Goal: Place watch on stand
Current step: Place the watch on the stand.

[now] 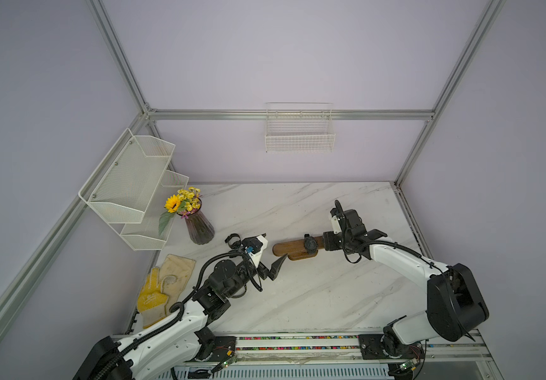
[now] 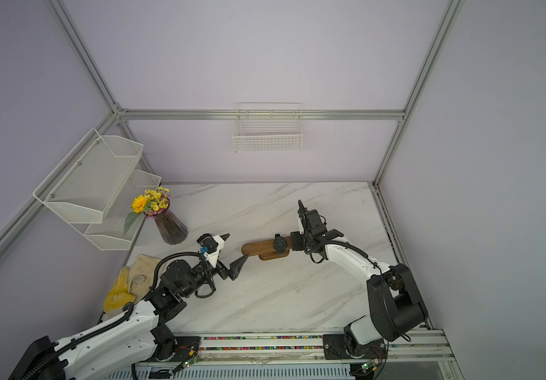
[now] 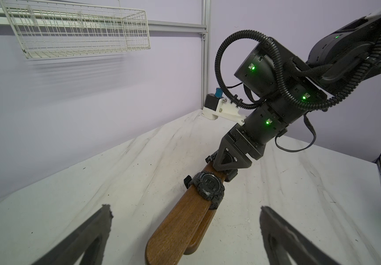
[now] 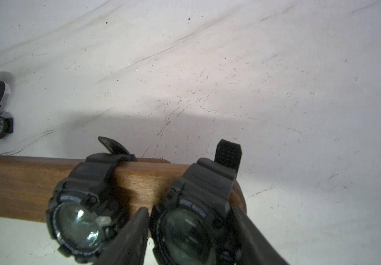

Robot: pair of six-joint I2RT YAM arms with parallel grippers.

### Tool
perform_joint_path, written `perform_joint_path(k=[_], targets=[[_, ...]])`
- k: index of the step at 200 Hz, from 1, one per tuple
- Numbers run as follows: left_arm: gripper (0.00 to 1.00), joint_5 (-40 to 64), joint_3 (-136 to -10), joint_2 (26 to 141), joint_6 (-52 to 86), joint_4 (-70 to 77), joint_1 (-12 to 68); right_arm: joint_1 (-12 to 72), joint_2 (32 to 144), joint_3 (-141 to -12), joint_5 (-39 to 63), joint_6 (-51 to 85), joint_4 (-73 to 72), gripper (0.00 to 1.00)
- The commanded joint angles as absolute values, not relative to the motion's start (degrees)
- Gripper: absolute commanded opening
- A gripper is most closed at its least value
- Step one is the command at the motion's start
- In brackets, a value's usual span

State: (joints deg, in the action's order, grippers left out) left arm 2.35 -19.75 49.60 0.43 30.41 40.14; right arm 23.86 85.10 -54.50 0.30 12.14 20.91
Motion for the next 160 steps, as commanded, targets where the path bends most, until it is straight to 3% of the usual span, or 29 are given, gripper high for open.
perform_joint_path(k=[1, 114, 160], targets=[[1.00, 3.0, -17.8, 49.1, 1.2, 32.3, 39.6, 24.1, 85.6, -55.4, -0.9, 12.3, 21.5, 0.60], [1.00, 3.5, -17.9, 49.8, 1.4, 32.7, 39.4, 25.4, 85.0, -56.5, -3.3, 11.6, 23.6, 0.70], [1.00, 3.4, -17.8, 49.6, 1.4, 32.5, 39.4, 26.0, 85.4, -56.7, -3.7, 11.4, 23.8, 0.61]])
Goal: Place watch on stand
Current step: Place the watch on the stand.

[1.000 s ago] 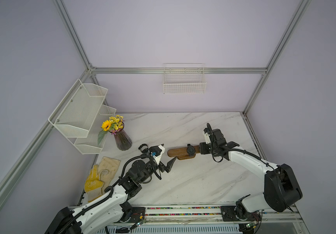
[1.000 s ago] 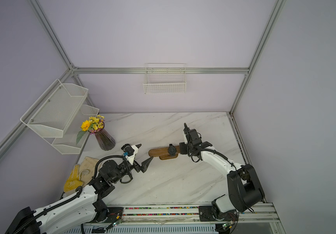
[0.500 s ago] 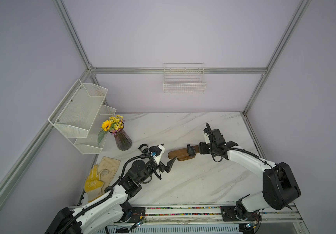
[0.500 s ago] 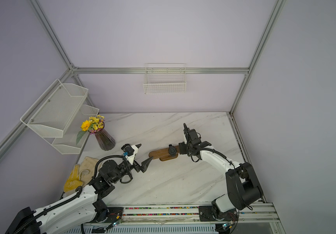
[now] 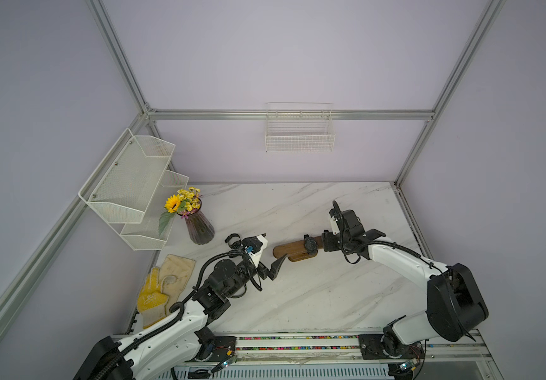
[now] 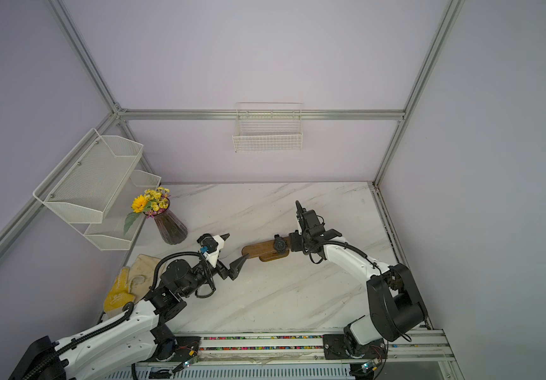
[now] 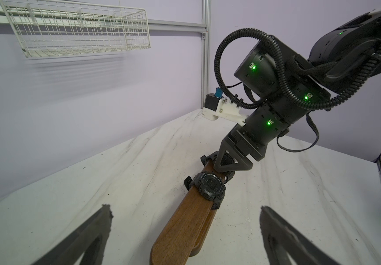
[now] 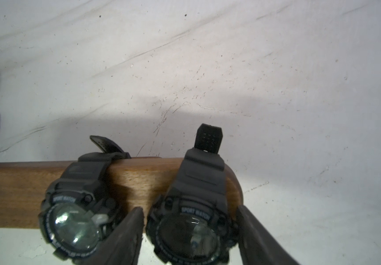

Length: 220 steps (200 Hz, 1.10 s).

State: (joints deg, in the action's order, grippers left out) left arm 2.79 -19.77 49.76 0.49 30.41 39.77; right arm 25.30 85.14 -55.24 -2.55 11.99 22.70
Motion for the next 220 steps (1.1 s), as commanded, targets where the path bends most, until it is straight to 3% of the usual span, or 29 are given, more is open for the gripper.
perform_joint_path(k=[1, 140, 179, 220], targets=[[1.00, 3.4, -17.8, 49.5, 1.4, 32.5, 39.4, 26.0, 85.4, -56.7, -3.7, 11.4, 23.8, 0.61], [1.00, 2.9, -17.7, 49.4, 1.2, 32.3, 39.3, 28.1, 84.6, -55.9, 2.6, 6.7, 22.6, 0.56], [1.00, 2.8, -17.7, 49.3, 1.2, 32.1, 39.3, 28.2, 84.2, -56.1, -0.2, 7.6, 24.2, 0.64], [1.00, 2.8, -17.8, 49.3, 1.2, 32.0, 39.2, 28.2, 81.0, -56.7, -2.2, 9.9, 25.4, 0.65]])
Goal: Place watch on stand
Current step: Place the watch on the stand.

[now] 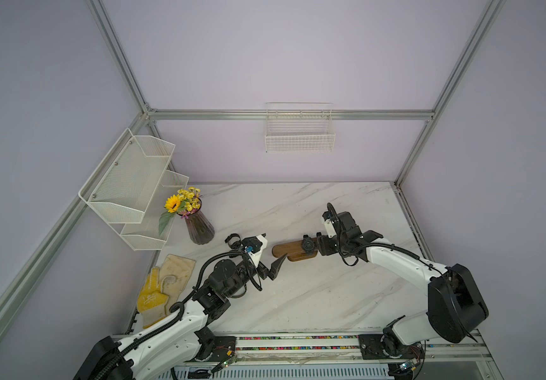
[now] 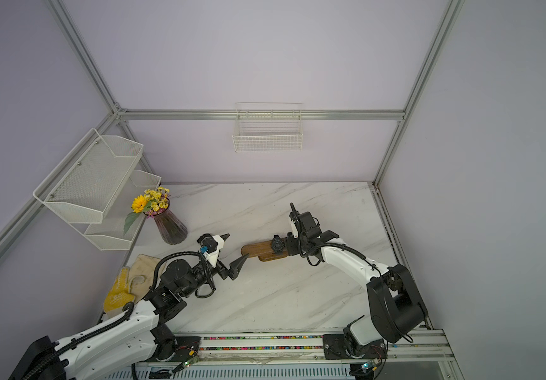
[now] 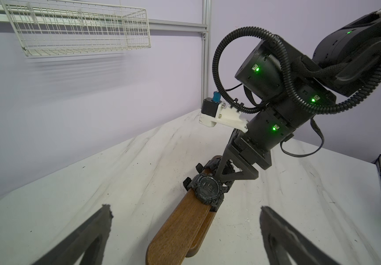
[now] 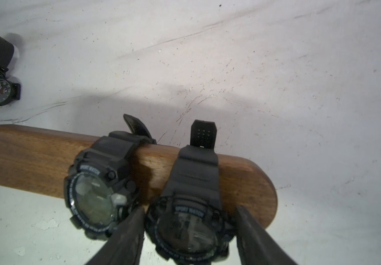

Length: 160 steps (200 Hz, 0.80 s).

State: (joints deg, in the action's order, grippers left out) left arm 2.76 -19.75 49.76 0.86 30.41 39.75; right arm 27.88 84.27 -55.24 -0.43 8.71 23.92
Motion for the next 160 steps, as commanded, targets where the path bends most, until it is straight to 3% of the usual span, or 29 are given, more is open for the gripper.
perform_joint_path(k=[1, 72, 104, 160], targets=[[1.00, 2.8, -17.8, 49.4, 1.2, 32.0, 39.2, 28.2, 81.0, -56.7, -2.2, 9.9, 25.5, 0.65], [1.00, 3.3, -18.0, 49.7, 1.2, 32.0, 39.0, 26.7, 79.9, -56.3, -4.9, 12.4, 25.2, 0.62], [1.00, 2.8, -18.2, 50.1, 1.1, 31.7, 39.0, 25.6, 80.2, -55.9, 1.4, 11.5, 24.2, 0.60], [1.00, -6.0, -23.4, 51.2, 7.4, 21.4, 38.9, 26.1, 74.7, -56.2, 1.4, 14.4, 25.0, 0.65]])
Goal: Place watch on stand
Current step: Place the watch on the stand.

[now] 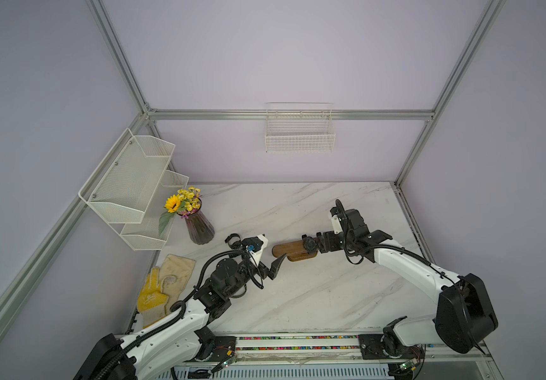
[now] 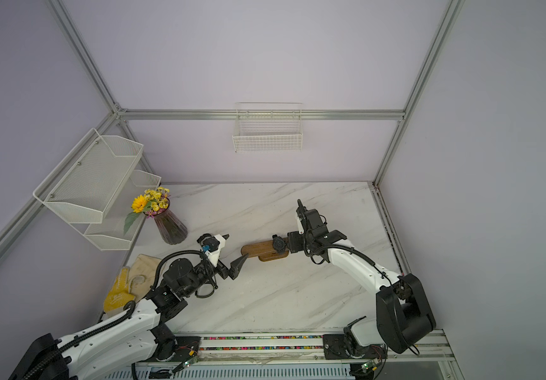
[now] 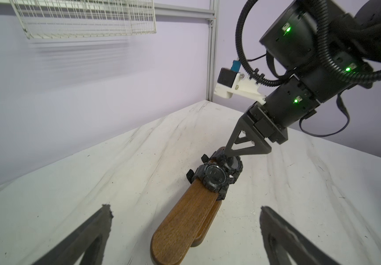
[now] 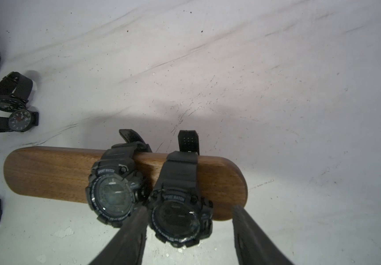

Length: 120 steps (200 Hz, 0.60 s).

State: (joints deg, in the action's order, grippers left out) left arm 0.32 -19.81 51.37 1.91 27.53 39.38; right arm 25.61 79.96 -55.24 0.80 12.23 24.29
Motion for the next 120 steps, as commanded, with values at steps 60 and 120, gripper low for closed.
perform_joint_path(k=[60, 120], targets=[[1.00, -23.5, -30.9, 46.4, 22.2, -2.2, 38.3, 28.0, 58.1, -48.9, -1.6, 20.3, 16.0, 0.71], [0.99, -28.1, -36.7, 54.8, 28.8, -18.8, 32.8, 28.1, 53.4, -45.9, -1.9, 21.6, 14.6, 0.71]])
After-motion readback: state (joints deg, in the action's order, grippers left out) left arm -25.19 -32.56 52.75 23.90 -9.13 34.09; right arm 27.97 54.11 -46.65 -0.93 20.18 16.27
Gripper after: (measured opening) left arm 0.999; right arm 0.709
